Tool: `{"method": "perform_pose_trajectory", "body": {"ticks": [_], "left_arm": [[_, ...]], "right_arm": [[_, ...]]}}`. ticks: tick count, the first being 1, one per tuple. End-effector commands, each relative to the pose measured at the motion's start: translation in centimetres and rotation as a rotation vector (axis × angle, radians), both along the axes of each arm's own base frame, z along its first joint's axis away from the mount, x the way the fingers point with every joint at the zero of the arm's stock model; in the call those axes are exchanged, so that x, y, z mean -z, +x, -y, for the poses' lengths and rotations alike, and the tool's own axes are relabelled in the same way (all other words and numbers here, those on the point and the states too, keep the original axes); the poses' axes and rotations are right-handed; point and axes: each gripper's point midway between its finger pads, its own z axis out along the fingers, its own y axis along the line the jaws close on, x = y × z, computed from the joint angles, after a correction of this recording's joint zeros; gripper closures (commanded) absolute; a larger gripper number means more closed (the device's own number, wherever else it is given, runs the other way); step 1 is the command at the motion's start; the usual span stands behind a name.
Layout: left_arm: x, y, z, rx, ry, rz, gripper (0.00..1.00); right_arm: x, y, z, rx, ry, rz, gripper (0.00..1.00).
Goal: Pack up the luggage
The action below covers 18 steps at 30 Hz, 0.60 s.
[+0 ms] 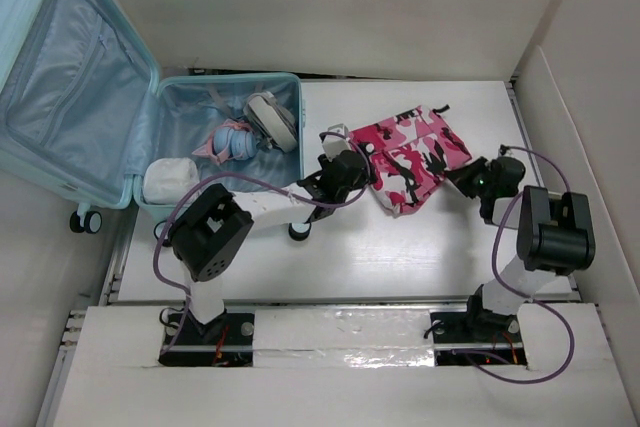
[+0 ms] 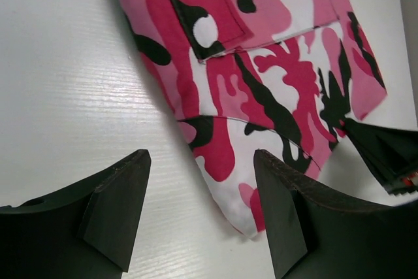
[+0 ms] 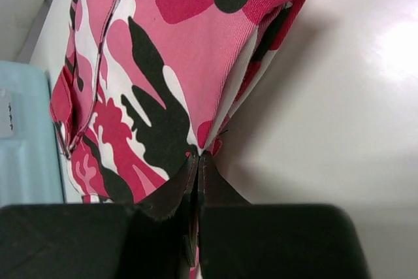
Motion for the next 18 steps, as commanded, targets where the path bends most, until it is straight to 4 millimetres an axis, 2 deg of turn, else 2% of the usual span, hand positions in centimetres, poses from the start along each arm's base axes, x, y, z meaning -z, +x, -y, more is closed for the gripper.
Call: {"method": "perform_pose_trajectory", "body": {"ticks": [1,2,3,5,6,7,8,10,11,12,13,14,17,18], "left_arm": [[-2.1,1.0,1.7,0.016,-0.072,0.028,0.39],[-1.7,1.4,1.5,0.011,-0.069,0.020,0.39],[-0.9,1.4,2.1,0.026,-0.066,0.000,0.39],[-0.1,1.6,2.3,0.029,-0.069,-0.030,0.38],[0.7,1.7,2.6,0.035,-0.066,-0.044,0.38],[0.8,1.8,2.8,0.032,-0.071,-0.046,0.37],[1.1,1.8,2.9,0.032,-0.072,-0.052,0.37],[1.8,2.6,2.9,0.014,-0.060,-0.066,0.32],[2.0,2.7,3.1,0.016,-0.060,-0.073,0.29],[2.5,3.4,3.2,0.012,-0.058,-0.084,0.28],[2.9,3.4,3.3,0.013,-0.050,-0.095,0.28],[3.5,3.4,3.7,0.021,-0.047,-0.109,0.28],[4.6,4.1,3.7,0.010,-0.042,-0.129,0.28],[5.2,4.8,3.9,0.004,-0.041,-0.141,0.28]], "right_arm": [[-2.5,-1.1,0.4,0.003,-0.036,0.112,0.94],[-2.5,-1.5,0.9,0.020,-0.042,0.112,0.90],[-2.2,-2.3,0.9,0.025,-0.048,0.103,0.73],[-3.5,-2.6,0.9,0.024,-0.068,0.132,0.38],[-3.9,-2.6,0.9,0.023,-0.073,0.134,0.13],[-5.1,-2.7,1.0,0.028,-0.092,0.162,0.04],[-5.4,-3.0,1.2,0.036,-0.100,0.158,0.00],[-6.7,-3.2,1.7,0.058,-0.138,0.180,0.00],[-8.2,-3.7,1.8,0.066,-0.154,0.203,0.00],[-8.8,-3.9,2.0,0.079,-0.172,0.211,0.00],[-9.6,-4.1,2.4,0.097,-0.198,0.225,0.00],[-11.2,-4.7,2.4,0.104,-0.215,0.261,0.00],[-13.4,-5.4,2.5,0.105,-0.251,0.306,0.00],[-14.9,-5.7,2.4,0.108,-0.260,0.344,0.00]]}}
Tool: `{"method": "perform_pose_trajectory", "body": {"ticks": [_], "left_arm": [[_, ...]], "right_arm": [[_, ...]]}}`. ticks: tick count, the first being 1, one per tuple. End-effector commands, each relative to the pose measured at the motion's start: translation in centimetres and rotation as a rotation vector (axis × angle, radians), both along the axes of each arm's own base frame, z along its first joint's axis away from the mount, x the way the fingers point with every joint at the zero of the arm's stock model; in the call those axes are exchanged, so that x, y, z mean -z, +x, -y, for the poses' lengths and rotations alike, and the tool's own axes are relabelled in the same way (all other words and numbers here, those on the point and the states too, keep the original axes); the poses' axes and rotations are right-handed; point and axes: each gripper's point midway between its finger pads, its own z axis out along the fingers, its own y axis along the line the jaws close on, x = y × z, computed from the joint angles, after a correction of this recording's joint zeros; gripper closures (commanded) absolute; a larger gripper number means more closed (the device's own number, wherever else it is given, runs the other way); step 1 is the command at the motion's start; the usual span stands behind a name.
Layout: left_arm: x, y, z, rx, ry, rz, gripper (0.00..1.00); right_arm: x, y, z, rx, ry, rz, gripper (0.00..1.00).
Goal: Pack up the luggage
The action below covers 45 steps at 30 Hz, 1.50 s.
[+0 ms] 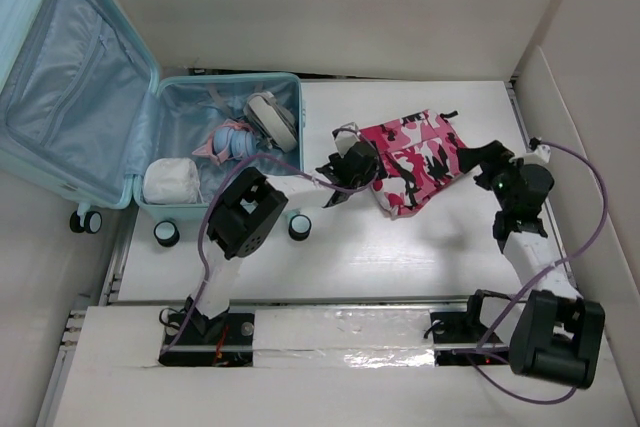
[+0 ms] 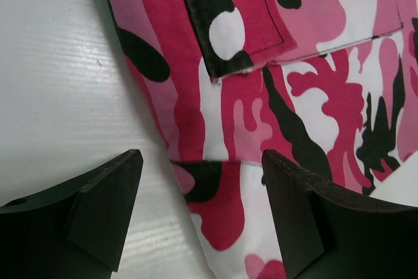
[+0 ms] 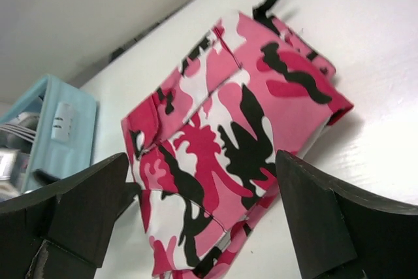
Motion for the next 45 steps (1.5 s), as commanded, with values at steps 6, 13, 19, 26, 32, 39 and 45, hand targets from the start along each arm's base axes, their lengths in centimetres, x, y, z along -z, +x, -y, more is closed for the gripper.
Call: {"method": "perform_pose_trajectory", "body": {"ticks": [6,13,19,26,32,39,45], "left_arm": [[2.0,1.5,1.3,-0.014,-0.001,-0.070,0.34],[2.2,2.9,2.6,-0.035,-0.033,-0.055,0.50],[0.3,4.5,4.4,0.010,-0.140,0.033,1.00],[-11.1,5.2,5.7,0.182,-0.204,0.261,1.00],[-25.0,5.0,4.6,0.360,-0.201,0.488,1.00],[-36.9,7.2,-4.5,0.363,-0.147,0.629,1.00],[-40.8,9.2,-16.7,0.179,-0.116,0.645,1.00]], "right_arm": [[-6.0,-1.8,-0.2,0.013,-0.107,0.120,0.00],[-10.3,-2.8,-2.2,-0.039,-0.137,0.221,0.01],[-13.6,-3.2,-3.4,-0.094,-0.183,0.279,0.02],[-15.2,-3.9,-4.9,-0.163,-0.205,0.315,0.02],[-15.8,-4.1,-5.1,-0.172,-0.200,0.336,0.02],[-15.2,-4.3,-4.8,-0.152,-0.200,0.318,0.02],[-15.4,-4.5,-4.8,-0.155,-0.210,0.324,0.02]]}}
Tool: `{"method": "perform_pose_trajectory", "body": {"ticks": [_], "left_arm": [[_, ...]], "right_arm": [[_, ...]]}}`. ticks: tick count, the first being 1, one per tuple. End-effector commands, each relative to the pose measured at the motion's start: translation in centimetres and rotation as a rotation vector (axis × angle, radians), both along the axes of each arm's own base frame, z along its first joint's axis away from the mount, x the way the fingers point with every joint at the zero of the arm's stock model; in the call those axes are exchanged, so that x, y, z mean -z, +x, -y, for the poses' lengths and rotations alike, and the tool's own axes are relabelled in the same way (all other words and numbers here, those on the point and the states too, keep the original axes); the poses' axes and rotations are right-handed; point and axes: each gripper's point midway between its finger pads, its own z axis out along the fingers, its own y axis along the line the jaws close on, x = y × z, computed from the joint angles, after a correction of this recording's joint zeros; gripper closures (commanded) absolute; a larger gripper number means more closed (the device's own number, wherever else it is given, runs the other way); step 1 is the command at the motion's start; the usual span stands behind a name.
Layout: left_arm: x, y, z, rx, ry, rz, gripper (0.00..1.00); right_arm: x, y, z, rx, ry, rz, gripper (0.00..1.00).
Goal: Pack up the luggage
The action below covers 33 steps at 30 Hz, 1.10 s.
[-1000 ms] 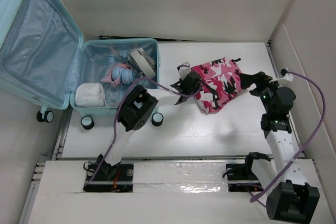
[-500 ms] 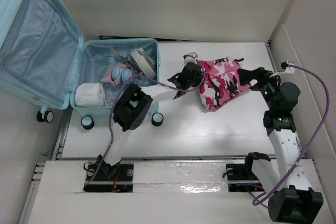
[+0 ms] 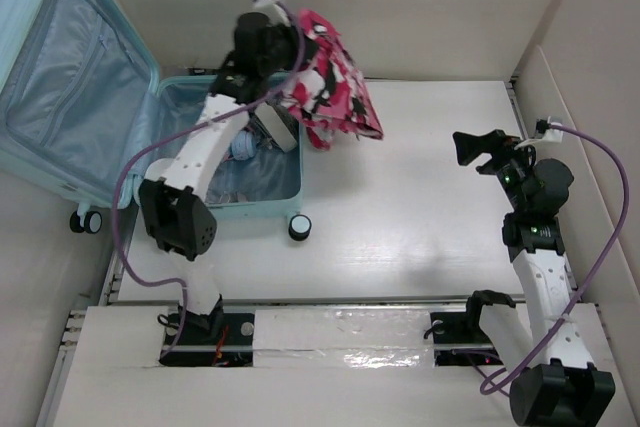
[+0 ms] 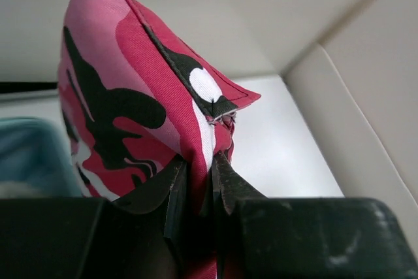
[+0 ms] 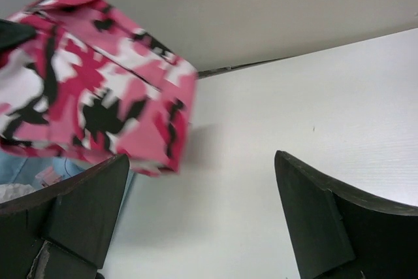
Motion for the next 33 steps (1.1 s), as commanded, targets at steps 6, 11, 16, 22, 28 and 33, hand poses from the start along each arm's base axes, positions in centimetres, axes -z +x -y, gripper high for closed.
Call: {"method": "perform_pose_trajectory", "body": {"ticks": [6,11,16,22,28,33], "left_arm": [[-6.3,-0.3,-20.3,-0.342,-0.026,0.126,1.00],[-0.4,-1.7,-29.5,-0.537,-0.023,0.058,1.00],[4.7,-3.7,-35.9,-0.707,0.016,-0.040,1.00],[9.7,-5.8,-39.6,-0.899,0.106,-0.153,1.00],[15.8,-9.2,-42.1,-1.081,0.170,-0.327,1.00],[16.5,-11.8,-43.9,-1.213,0.230,-0.342,1.00]], "right_arm": [[-1.8,-0.5,-1.1,-0.053,-0.033,0.052,0.02],[-1.3,-0.5,-1.7,-0.080,-0.034,0.046,0.02],[-1.2,-0.8,-2.2,-0.099,-0.042,0.050,0.02],[-1.3,-1.0,-2.9,-0.120,-0.062,0.054,0.02],[-1.5,-1.1,-3.2,-0.126,-0.068,0.059,0.01],[-1.7,-1.5,-3.3,-0.123,-0.074,0.069,0.01]]}}
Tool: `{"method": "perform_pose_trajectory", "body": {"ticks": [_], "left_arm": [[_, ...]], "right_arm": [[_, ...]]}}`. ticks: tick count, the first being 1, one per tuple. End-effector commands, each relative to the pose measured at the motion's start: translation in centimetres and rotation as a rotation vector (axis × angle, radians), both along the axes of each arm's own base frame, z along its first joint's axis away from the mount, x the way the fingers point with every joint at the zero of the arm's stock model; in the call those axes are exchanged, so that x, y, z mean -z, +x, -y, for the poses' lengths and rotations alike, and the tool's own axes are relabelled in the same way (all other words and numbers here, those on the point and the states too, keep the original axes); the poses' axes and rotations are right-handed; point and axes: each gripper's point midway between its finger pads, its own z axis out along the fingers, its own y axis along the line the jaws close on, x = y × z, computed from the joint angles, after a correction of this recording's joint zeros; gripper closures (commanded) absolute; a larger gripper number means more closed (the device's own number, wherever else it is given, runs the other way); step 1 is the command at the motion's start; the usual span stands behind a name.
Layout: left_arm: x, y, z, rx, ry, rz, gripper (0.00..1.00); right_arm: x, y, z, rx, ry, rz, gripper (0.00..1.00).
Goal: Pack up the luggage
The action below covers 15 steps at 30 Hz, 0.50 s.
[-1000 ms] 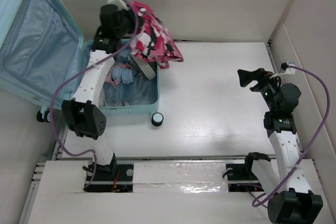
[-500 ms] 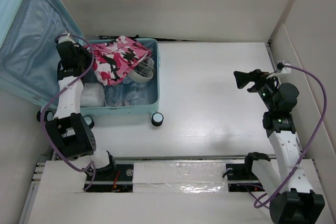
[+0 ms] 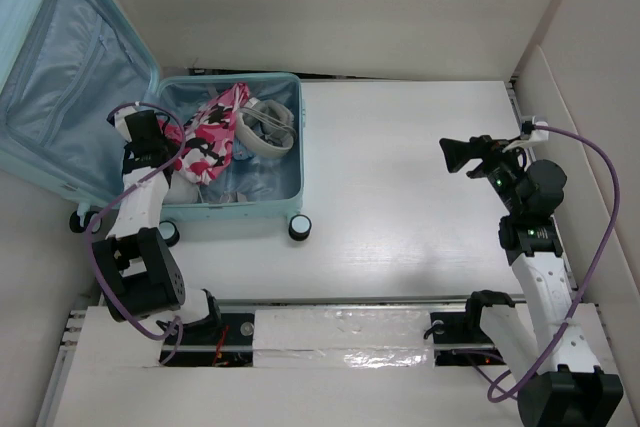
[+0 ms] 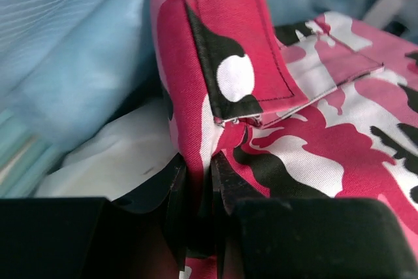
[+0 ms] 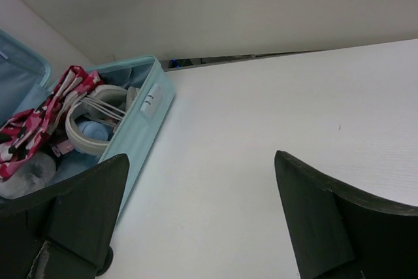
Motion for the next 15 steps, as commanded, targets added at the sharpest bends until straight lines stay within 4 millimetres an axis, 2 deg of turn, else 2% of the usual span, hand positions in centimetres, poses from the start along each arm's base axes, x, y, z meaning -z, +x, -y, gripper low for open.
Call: {"method": "perform_pose_trajectory", "body": {"ticks": [1,2,3,5,6,8,9,11,12,14,15], "left_arm": [[-3.0,-2.0,-3.2,-0.153,0.123,0.046,0.94],[-2.7,-2.1,-3.2,-0.150,0.119,0.036,0.85],[-2.4,-1.9,-2.8,-0.131,0.106,0.034,0.68],[-2.4,-1.9,-2.4,-0.119,0.088,0.038,0.57],[-3.3,-1.8,-2.0,-0.102,0.077,0.069,0.49],[-4.7,-1.8,-1.5,-0.086,0.071,0.117,0.45],[-6.4,-2.0,-1.1,-0.072,0.066,0.157,0.44],[-8.0,-2.4,-0.8,-0.068,0.061,0.191,0.44],[-9.8,-2.9,-0.3,-0.062,0.066,0.232,0.44],[-11.4,-3.8,0.5,-0.057,0.067,0.267,0.46],[-13.4,-4.8,1.1,-0.061,0.084,0.317,0.55]], "right_arm": [[-1.8,-0.6,-0.6,-0.018,-0.023,0.059,0.01],[-1.9,-0.6,-0.6,-0.018,-0.026,0.064,0.01],[-1.7,-0.5,-0.6,-0.018,-0.027,0.056,0.01],[-1.6,-0.5,-0.9,-0.030,-0.035,0.053,0.02],[-1.6,-0.6,-1.3,-0.040,-0.039,0.055,0.03],[-1.6,-0.6,-1.3,-0.035,-0.041,0.055,0.04],[-1.8,-0.6,-1.3,-0.035,-0.047,0.058,0.08],[-1.6,-0.7,-1.7,-0.048,-0.049,0.055,0.16],[-1.8,-0.8,-2.2,-0.068,-0.049,0.063,0.39],[-1.3,-0.8,-3.2,-0.108,-0.052,0.053,0.66],[-1.3,-0.8,-3.7,-0.124,-0.055,0.053,0.82]]}}
